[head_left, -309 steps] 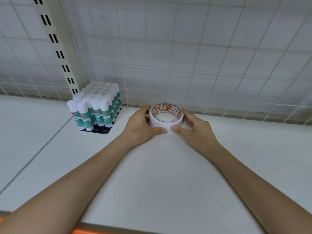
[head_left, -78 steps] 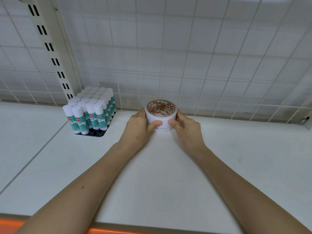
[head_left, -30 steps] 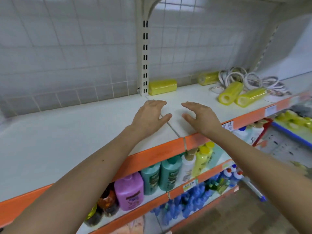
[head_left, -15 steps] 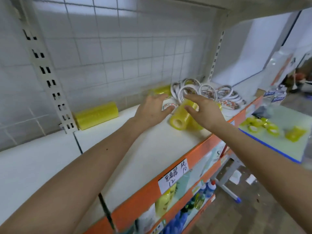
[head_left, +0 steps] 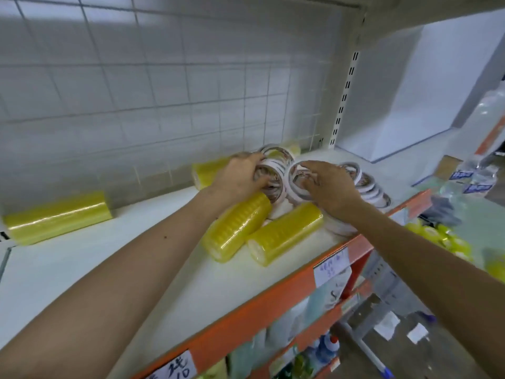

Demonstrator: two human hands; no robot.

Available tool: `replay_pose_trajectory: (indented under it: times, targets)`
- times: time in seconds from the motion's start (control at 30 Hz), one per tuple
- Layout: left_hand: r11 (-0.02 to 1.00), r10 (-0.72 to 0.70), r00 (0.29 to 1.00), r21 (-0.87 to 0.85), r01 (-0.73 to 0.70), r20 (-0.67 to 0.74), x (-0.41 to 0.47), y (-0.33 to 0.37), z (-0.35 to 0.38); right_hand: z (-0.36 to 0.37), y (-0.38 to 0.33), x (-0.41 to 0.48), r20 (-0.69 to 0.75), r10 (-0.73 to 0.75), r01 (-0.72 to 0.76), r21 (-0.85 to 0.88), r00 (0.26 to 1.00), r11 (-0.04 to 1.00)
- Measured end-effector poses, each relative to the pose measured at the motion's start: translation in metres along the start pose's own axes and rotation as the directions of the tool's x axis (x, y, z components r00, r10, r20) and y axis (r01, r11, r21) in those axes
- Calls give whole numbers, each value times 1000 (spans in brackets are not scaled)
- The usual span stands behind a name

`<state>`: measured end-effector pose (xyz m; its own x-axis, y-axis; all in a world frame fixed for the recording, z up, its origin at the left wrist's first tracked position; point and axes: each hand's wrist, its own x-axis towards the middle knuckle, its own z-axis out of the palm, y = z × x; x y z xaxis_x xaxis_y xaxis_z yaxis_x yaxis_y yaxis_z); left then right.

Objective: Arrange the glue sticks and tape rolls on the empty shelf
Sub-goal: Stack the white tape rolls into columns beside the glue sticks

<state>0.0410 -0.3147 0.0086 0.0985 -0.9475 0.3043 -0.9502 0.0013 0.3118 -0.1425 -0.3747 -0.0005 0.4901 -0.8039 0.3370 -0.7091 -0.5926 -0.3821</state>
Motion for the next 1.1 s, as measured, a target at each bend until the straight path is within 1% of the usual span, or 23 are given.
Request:
replay_pose_trajectory:
  times: [0.1,0.17,0.23,0.47,0.53,0.67,0.73,0.87,1.0,1.1]
  targets:
    - [999,-42,999,6,42,-9,12,6,5,-5,22,21,32,-20,19,14,999,1000]
    - [997,-70,997,42,70,-15,16,7,9,-6,31,35,56,-51,51,-2,997,999]
    - [992,-100,995,79,101,-26,18,6,11,-3,34,45,73,-66,64,22,995,998]
    - [986,-167,978,-21,166,-123,26,0,15,10,43,65,40,-132,132,-7,991,991]
    - [984,-180,973,-42,176,-143,25,-1,15,8,43,68,46,-161,161,7,986,987]
    - [983,-175,960,-86,160,-218,20,1,11,-4,37,73,-1,-205,205,87,979,975]
    - [980,-194,941,-102,172,-277,15,0,5,-7,31,74,-14,-240,240,117,971,964]
    - [963,-268,890,-114,243,-369,1,-8,-13,-6,14,74,-71,-271,280,192,960,941]
    - [926,-375,821,-142,349,-430,-25,-25,-39,0,-14,72,-106,-326,342,249,939,906]
    - [911,-403,794,-116,396,-454,-56,-37,-57,5,-45,70,-123,-354,374,267,927,888]
